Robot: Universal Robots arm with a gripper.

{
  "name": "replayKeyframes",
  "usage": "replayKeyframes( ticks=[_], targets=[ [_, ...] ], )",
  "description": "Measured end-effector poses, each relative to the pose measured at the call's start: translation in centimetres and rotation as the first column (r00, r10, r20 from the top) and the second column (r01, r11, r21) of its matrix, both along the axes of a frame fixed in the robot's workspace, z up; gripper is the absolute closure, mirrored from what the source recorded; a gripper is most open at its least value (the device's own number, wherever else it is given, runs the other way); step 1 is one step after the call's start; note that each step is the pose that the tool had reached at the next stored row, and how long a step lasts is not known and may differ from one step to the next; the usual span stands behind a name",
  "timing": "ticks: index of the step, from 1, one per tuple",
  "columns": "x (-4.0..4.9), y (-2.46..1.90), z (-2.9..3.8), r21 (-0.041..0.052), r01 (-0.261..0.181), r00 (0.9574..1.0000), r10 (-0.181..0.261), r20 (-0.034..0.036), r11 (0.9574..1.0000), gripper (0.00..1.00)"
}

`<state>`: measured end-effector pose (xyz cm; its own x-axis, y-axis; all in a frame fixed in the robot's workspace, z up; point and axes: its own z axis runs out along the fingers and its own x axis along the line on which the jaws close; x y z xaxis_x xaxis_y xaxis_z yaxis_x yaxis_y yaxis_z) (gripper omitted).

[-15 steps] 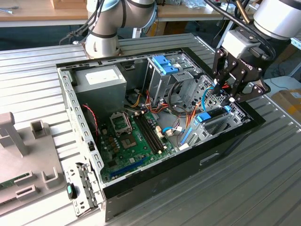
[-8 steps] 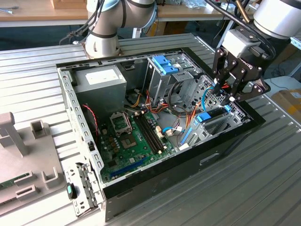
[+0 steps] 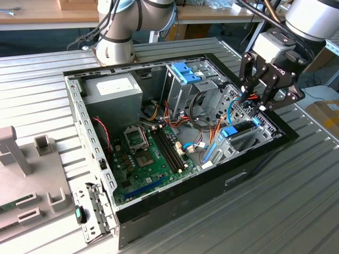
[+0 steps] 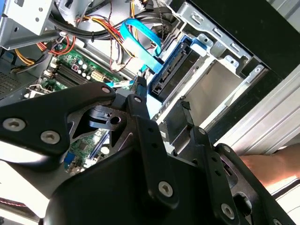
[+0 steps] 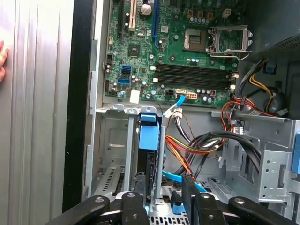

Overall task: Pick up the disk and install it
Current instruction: 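Insert the first disk wire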

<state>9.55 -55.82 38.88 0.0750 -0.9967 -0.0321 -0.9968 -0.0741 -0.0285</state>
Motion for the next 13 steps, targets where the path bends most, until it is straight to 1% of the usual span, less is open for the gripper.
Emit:
replayKeyframes(
  ticks=[6,13],
  targets=[
    [0.06,0.03,0.0,0.0,-0.003,1.0,0.003,0.0,1.0,0.56],
    [0.75,0.03,0.0,0.0,-0.013,0.9999,0.013,0.0,0.9999,0.56]
  ],
)
